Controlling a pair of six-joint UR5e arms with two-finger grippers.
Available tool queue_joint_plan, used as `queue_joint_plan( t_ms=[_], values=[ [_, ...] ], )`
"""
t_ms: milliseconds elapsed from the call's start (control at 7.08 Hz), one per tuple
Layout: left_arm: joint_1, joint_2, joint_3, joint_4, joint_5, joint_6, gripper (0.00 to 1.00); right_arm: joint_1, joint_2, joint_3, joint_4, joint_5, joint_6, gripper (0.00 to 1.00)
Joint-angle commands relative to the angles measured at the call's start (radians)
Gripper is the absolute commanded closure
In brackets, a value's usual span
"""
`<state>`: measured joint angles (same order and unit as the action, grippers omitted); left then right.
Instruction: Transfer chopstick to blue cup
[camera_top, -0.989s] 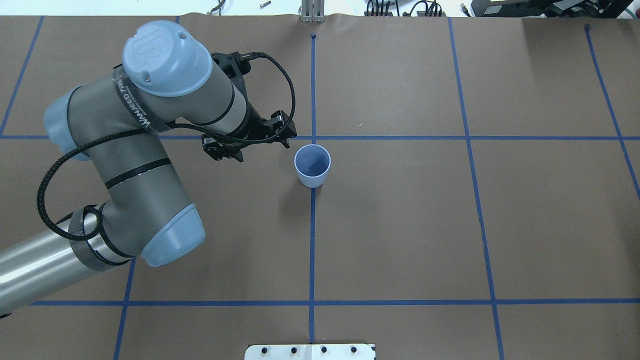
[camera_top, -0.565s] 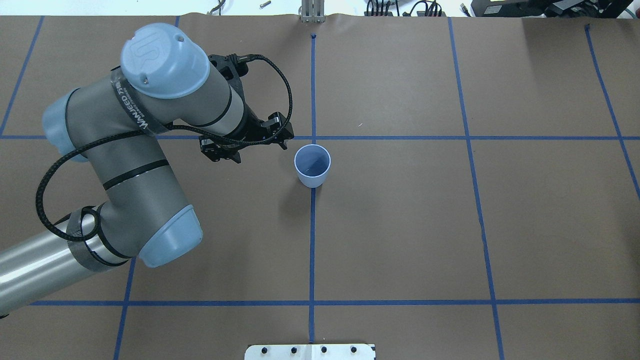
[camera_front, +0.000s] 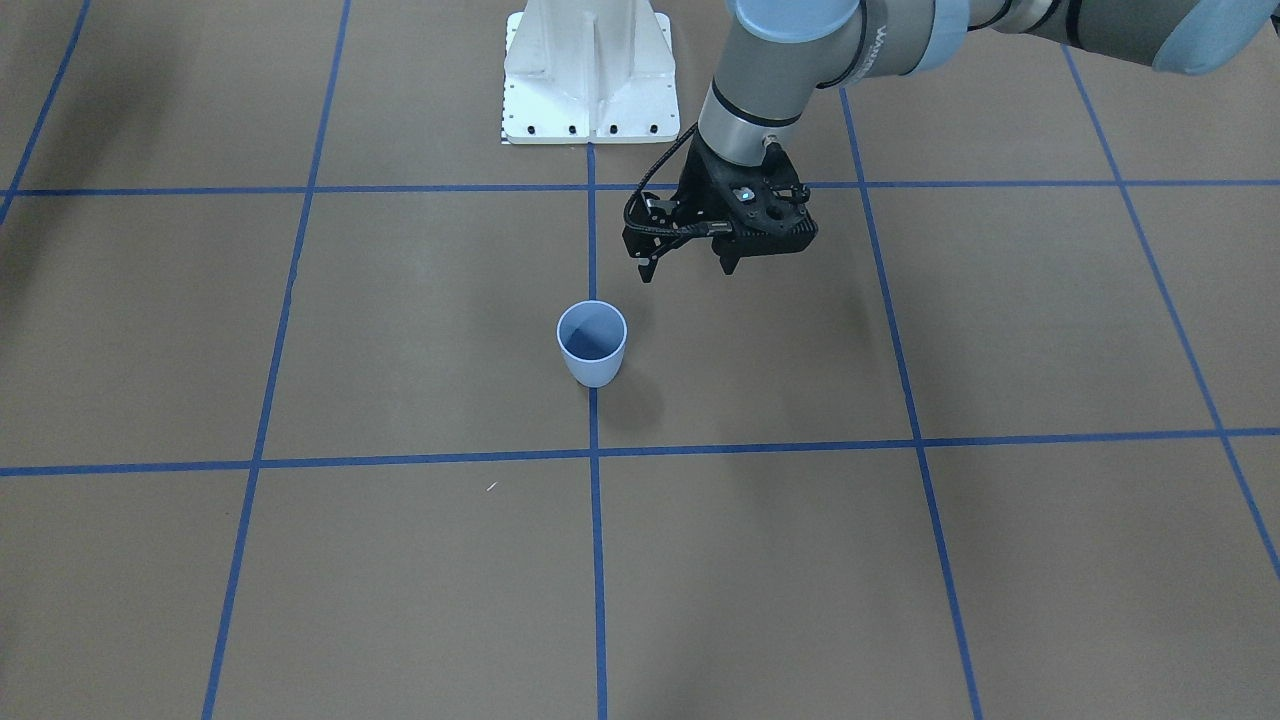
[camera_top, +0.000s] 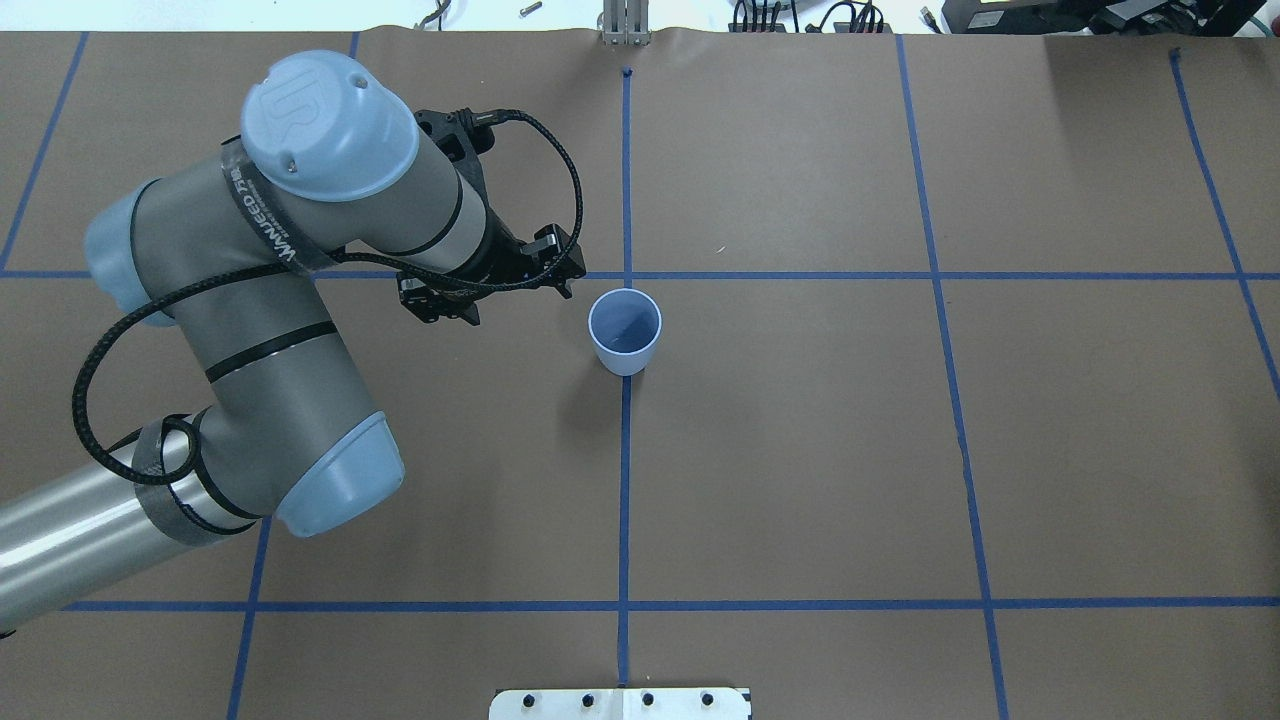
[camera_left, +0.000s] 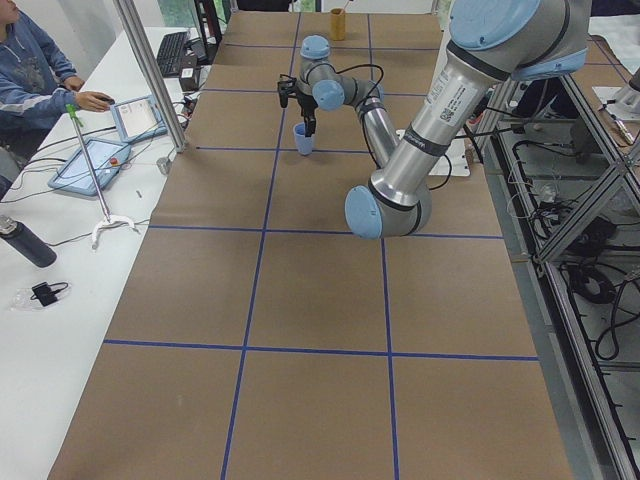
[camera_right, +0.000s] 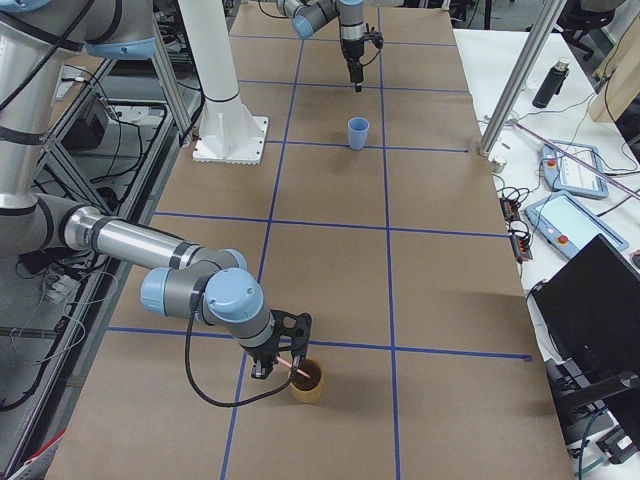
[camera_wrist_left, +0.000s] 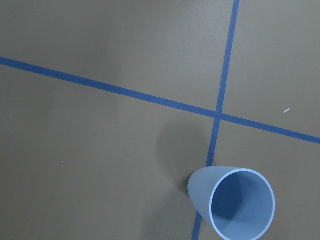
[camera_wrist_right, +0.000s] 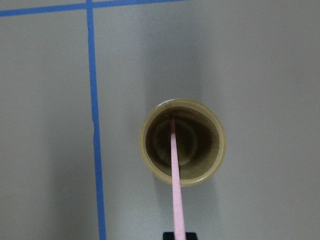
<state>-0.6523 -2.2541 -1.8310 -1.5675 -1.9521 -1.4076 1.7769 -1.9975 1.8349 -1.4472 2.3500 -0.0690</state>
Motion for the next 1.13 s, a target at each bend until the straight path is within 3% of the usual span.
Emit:
queue_joint_plan(
  t_ms=[0,424,706,989],
  values=[
    [0.0,0.002,-0.001,0.0,0.002,-0.001,0.02,0.024,0.011,0.132,-0.181,0.014,-0.002,1.0],
    [0.002,0.018,0.004,-0.002,0.002,0.004,0.02,0.058,0.04,0.253,-0.382,0.006,-0.052,1.0],
    [0.002,0.018,0.003,-0.002,0.004,0.003,0.02,0.073,0.08,0.292,-0.438,0.002,-0.054,1.0],
    [0.002,0.016,-0.005,-0.002,0.041,0.003,0.02,0.098,0.217,0.316,-0.574,0.002,-0.052,1.0]
  ],
)
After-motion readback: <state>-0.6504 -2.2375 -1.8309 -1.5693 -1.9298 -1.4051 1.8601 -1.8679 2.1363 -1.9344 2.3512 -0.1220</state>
